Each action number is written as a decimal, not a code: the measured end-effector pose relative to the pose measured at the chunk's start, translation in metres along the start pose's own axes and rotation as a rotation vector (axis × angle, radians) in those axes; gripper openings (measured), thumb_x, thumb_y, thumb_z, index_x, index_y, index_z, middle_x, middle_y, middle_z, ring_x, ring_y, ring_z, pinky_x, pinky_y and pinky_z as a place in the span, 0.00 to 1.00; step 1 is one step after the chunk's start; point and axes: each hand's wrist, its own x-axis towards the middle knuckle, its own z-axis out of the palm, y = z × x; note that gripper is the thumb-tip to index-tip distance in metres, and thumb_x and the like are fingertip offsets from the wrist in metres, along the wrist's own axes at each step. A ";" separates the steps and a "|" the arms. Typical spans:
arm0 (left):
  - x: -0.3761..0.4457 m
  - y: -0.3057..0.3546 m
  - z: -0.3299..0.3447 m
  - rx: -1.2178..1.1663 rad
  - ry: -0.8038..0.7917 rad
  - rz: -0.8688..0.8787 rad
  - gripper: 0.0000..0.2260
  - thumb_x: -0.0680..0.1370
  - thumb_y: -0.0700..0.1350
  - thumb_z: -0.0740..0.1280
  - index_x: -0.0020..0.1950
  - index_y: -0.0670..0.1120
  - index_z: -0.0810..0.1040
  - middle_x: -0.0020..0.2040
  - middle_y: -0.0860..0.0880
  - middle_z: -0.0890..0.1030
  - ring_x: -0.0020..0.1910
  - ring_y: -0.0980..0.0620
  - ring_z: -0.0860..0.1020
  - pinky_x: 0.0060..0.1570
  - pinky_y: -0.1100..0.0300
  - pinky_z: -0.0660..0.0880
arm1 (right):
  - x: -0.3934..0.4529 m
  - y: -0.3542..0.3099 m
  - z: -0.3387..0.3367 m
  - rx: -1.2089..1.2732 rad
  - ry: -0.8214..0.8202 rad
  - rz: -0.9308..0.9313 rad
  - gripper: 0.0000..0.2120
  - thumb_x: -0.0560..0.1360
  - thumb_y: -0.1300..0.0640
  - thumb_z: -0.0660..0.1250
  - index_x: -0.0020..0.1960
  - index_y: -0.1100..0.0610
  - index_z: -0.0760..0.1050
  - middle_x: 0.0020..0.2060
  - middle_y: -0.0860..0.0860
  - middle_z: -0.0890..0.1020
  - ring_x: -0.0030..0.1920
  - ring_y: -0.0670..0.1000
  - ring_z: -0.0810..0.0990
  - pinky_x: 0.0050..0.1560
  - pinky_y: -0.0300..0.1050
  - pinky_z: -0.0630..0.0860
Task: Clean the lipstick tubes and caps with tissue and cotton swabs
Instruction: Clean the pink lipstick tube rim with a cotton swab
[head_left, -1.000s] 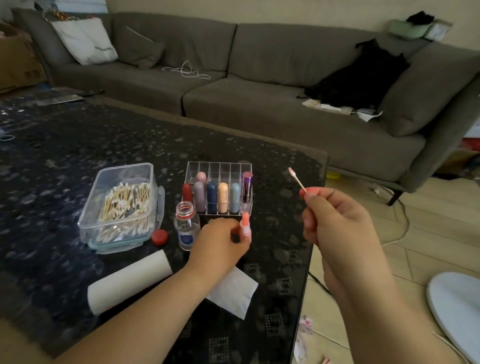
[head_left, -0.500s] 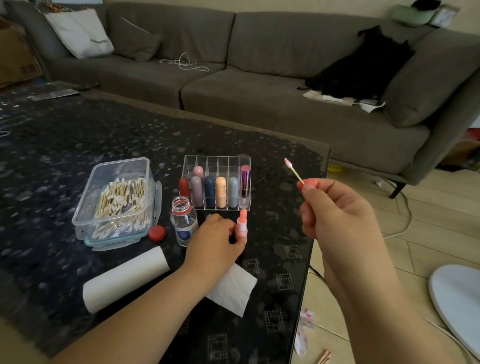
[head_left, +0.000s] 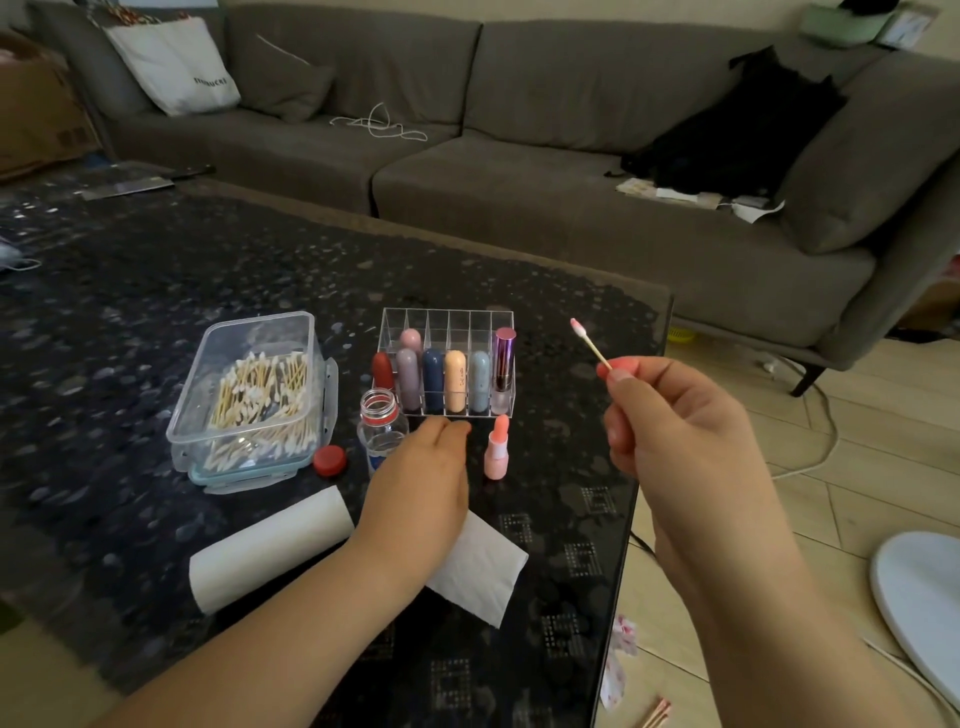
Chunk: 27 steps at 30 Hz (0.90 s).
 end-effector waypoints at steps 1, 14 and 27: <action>0.001 0.000 -0.002 0.082 -0.059 0.009 0.21 0.80 0.40 0.59 0.74 0.47 0.62 0.71 0.50 0.67 0.63 0.53 0.73 0.58 0.63 0.69 | 0.000 0.000 0.001 0.000 -0.002 0.000 0.08 0.79 0.58 0.61 0.43 0.54 0.77 0.22 0.45 0.71 0.24 0.42 0.65 0.27 0.38 0.63; 0.015 -0.001 0.009 0.197 -0.246 -0.137 0.30 0.73 0.36 0.69 0.73 0.46 0.62 0.69 0.47 0.66 0.62 0.48 0.73 0.57 0.58 0.74 | 0.000 0.002 0.006 -0.015 -0.037 -0.025 0.08 0.79 0.58 0.61 0.44 0.53 0.77 0.22 0.45 0.72 0.24 0.42 0.66 0.27 0.37 0.64; -0.031 0.009 -0.069 -0.887 0.091 -0.368 0.05 0.74 0.48 0.71 0.48 0.58 0.81 0.43 0.60 0.83 0.45 0.66 0.78 0.47 0.67 0.73 | -0.006 0.004 0.011 -0.134 -0.151 -0.095 0.09 0.78 0.57 0.62 0.41 0.51 0.78 0.23 0.46 0.73 0.28 0.48 0.68 0.32 0.44 0.65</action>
